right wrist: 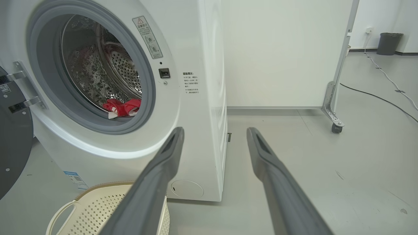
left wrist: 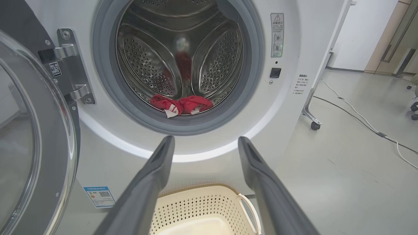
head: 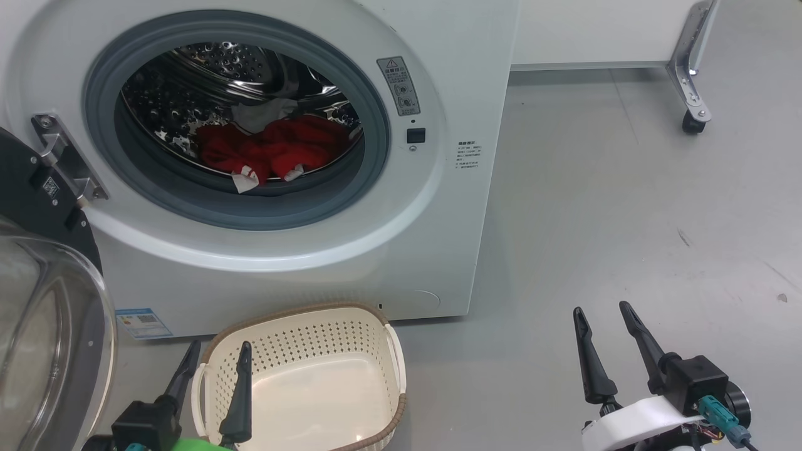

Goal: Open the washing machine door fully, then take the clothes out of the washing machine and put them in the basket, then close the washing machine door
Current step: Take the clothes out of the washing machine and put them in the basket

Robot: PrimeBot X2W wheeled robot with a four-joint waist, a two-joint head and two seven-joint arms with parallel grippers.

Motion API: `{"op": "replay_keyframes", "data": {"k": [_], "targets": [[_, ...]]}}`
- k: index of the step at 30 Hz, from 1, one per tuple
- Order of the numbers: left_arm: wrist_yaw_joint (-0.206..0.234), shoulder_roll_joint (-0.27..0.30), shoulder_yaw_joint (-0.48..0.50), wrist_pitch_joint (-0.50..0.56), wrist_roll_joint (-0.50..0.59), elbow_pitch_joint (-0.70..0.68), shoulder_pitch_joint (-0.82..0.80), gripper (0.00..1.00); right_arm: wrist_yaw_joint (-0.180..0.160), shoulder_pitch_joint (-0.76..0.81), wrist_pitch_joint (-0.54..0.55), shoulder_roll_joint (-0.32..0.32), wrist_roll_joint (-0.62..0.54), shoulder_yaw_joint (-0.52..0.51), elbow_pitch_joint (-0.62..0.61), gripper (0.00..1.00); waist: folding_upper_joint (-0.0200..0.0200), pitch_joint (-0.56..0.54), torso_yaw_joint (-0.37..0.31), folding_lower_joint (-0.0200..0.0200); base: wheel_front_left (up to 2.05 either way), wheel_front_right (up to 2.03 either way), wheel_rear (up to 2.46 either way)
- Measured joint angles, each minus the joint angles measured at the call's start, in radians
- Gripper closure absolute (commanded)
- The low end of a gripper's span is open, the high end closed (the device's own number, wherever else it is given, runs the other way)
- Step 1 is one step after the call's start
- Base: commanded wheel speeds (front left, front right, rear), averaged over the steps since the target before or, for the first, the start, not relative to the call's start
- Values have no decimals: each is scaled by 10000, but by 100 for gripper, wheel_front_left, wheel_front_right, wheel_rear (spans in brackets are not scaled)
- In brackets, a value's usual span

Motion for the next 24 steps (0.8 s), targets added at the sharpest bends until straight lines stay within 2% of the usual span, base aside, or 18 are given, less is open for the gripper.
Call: {"op": "replay_keyframes", "data": {"k": [9, 15, 24], "targets": [[0, 0, -77, 40, 0, -6, -10, 0, -71, -5, 0, 0, -46, -10, -23, 0, 0, 117, -3, 0, 0, 0, 0], [-59, -2, -464, 385, -4, 92, -115, 0, -75, -31, 0, 0, -155, -58, -290, 0, 1, 506, 22, 0, 0, 0, 0], [-276, -15, -943, 1323, -102, 686, -1622, 0, -71, -518, 0, -2, -345, 67, -725, 0, 0, 1503, 52, 0, 0, 0, 0]]}}
